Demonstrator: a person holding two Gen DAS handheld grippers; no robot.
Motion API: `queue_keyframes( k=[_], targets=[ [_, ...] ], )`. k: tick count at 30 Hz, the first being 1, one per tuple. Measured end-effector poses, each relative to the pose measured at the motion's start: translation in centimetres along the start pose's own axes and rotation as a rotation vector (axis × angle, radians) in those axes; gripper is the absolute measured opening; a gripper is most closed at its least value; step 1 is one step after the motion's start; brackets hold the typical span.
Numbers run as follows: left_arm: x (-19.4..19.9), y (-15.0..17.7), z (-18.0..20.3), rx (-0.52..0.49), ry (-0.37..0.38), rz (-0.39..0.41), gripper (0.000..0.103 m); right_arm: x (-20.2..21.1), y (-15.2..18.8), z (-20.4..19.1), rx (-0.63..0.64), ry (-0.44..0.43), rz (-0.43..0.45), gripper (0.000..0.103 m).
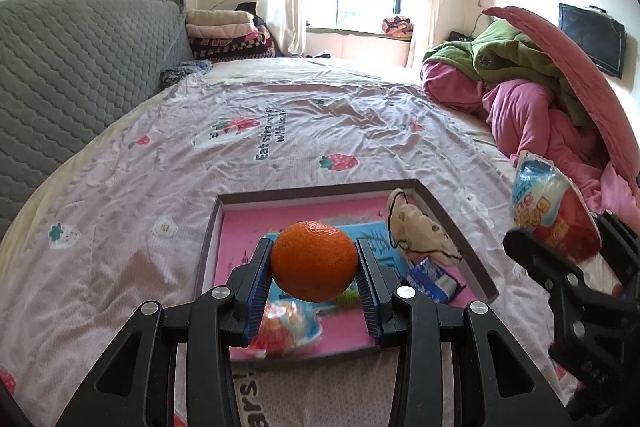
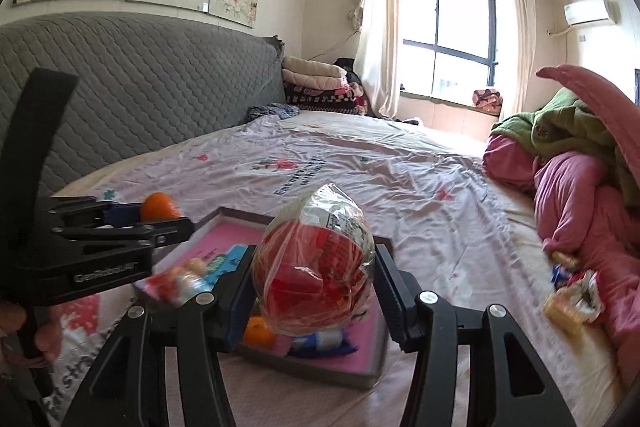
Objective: Organize objects
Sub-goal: 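Carry the egg toy over the box with the right tool while the left tool lowers the orange into it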
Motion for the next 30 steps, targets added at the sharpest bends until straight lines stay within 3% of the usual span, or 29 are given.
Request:
queue_keyframes(
  k=[6, 14, 30],
  targets=[
    [-2.5, 0.3, 1.0, -0.016, 0.010, -0.016, 0.041, -2.7, 1.4, 1.6, 0.018, 0.017, -0.041, 0.055],
    [-6.1, 2.9, 2.0, -0.028, 0.025, -0.073, 0.041, -5.9, 5.6, 3.2, -0.007, 0.031, -0.152, 0.055],
    [-9.2, 5.9, 2.2, -0.036, 0.021, -0.136, 0.041, -7.9, 9.4, 4.6, -0.072, 0.038, -0.251, 0.055]
  ],
)
Point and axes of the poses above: each gripper's, at about its wrist camera, not at the fingertips, and x roughly against the way its jaws point, z to its right, y to its underside, the point moved 8 cm from there along -x, roughly the way its jaws point, and after that the axes turned 9 degrees about z, right-handed, at the moved point
